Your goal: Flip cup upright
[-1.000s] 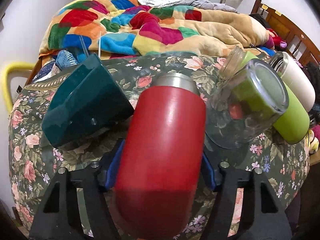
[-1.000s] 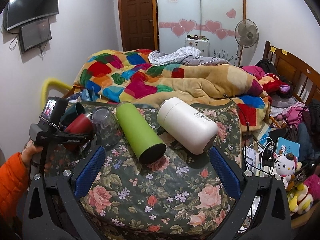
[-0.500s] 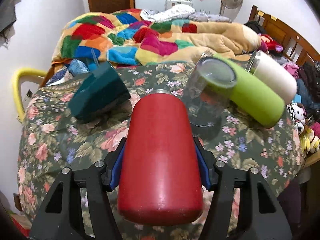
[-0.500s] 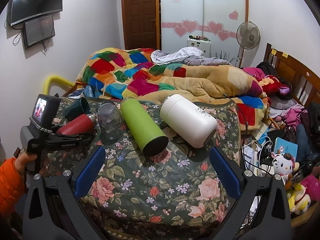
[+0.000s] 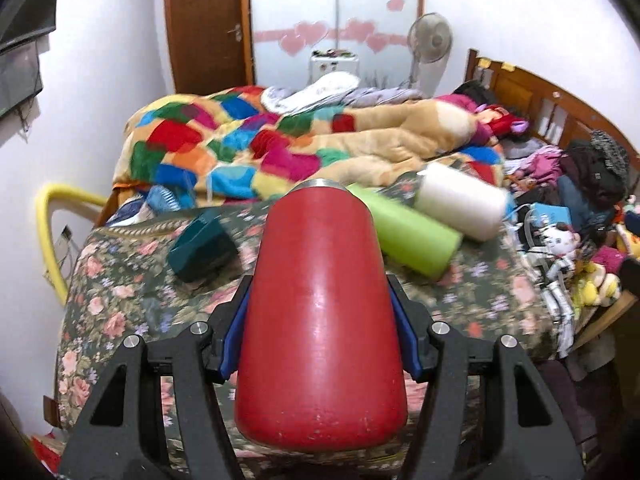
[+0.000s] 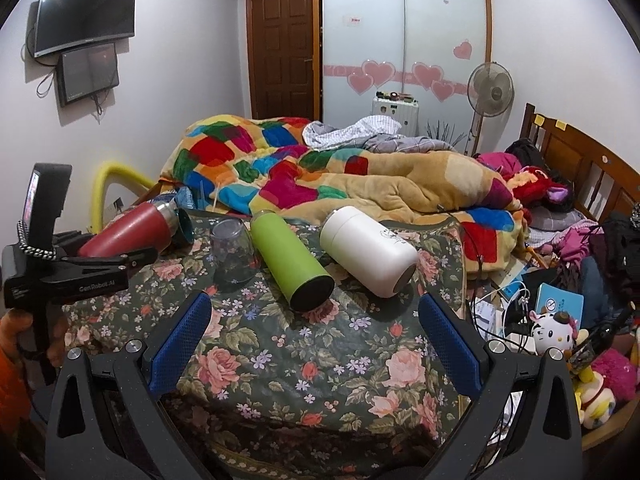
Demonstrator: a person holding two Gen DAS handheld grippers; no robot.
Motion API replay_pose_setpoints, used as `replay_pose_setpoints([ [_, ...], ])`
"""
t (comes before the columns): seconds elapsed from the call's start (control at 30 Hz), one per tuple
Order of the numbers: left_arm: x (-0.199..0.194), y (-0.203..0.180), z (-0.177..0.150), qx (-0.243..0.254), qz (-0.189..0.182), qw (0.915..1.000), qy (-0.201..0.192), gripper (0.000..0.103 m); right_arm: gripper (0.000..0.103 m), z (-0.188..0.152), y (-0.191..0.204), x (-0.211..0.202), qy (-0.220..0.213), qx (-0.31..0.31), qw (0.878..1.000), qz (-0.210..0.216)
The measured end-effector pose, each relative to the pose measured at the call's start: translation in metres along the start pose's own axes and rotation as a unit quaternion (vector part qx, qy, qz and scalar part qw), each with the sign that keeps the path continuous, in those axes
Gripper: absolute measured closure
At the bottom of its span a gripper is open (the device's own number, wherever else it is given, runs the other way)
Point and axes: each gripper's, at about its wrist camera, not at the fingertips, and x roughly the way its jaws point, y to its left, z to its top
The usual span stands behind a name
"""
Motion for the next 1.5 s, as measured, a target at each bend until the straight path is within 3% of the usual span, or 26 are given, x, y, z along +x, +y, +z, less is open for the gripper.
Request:
replay_pose_setpoints([
  [0.17,-0.007,-0.032,0.000,0.020,-0.011,0.9996,-0.016,0.042,0.000,-0.003,0.000,-0.010,-0.009,-0.001,1.000,0.001],
  [0.5,0.053,-0.082,-0.039,0.021,-0.033,0.9983,0.043,0.042,0.000,-0.013,-0.003,-0.006,0.004,-0.005,1.000,0.000],
  [0.8,0.111,-0.083,-0.060,0.007,-0.024,0.9959,0.087,0.042,0.000,-0.025,-0.010,0.021,0.045,-0.003,0.999,-0.010],
  [0.97,0.114,-0.088,-0.063,0.017,-0.024,0.9964,0.079,0.042,0.000,-0.029,-0.012,0.039,0.069,-0.002,0.998,-0.013],
  [1.13,0.121,-0.085,-0.066,0.005,-0.057,0.9927,0.106,0.042,0.000,-0.031,-0.015,0.050,0.090,0.010,0.996,0.001],
  [1.23,0.115,-0.088,-0.064,0.020,-0.057,0.9924,0.108,0.041,0.000,-0.032,-0.015,0.053,0.097,0.014,0.995,0.002],
  [1.5,0.073,-0.081,-0.059,0.029,-0.062,0.9938,0.088,0.029,0.000,-0.022,-0.008,0.055,0.093,0.018,0.995,0.006],
])
